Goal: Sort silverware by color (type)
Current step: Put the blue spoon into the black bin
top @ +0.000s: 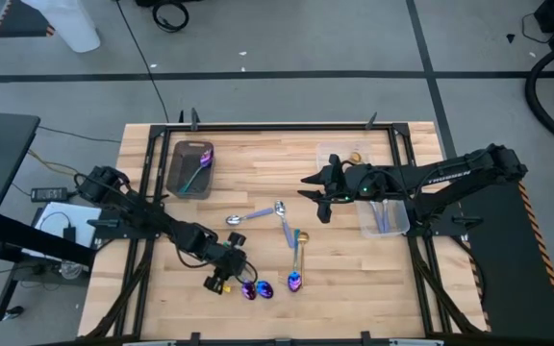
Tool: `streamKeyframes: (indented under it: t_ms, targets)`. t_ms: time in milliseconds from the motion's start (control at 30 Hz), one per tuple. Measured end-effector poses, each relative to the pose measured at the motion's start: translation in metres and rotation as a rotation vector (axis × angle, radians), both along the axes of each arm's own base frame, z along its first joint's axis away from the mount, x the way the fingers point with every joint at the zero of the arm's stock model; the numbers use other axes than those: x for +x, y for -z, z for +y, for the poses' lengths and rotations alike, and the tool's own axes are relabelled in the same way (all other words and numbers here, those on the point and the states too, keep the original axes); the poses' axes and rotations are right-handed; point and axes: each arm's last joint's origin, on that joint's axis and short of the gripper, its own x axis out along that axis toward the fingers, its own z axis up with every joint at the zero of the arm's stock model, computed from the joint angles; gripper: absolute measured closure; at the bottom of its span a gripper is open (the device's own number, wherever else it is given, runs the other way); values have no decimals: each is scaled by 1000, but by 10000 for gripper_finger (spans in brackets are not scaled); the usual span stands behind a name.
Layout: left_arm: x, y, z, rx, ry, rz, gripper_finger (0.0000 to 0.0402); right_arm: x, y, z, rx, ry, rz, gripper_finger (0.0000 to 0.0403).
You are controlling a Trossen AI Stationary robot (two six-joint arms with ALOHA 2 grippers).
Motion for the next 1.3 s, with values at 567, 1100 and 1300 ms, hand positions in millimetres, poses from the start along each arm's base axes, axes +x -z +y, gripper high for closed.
streamKeyframes:
  t_ms: [567, 1100, 1300]
  targets:
    - [-7, 2, 0, -29, 30, 99, 306, 0, 0, 0, 1, 0, 0, 234]
    - [-9, 3, 1, -37, 41, 125, 383, 0, 0, 0, 2, 1, 1, 234]
    - [-9, 1, 0, -52, 24, 119, 383, 0, 0, 0, 2, 1, 1, 234]
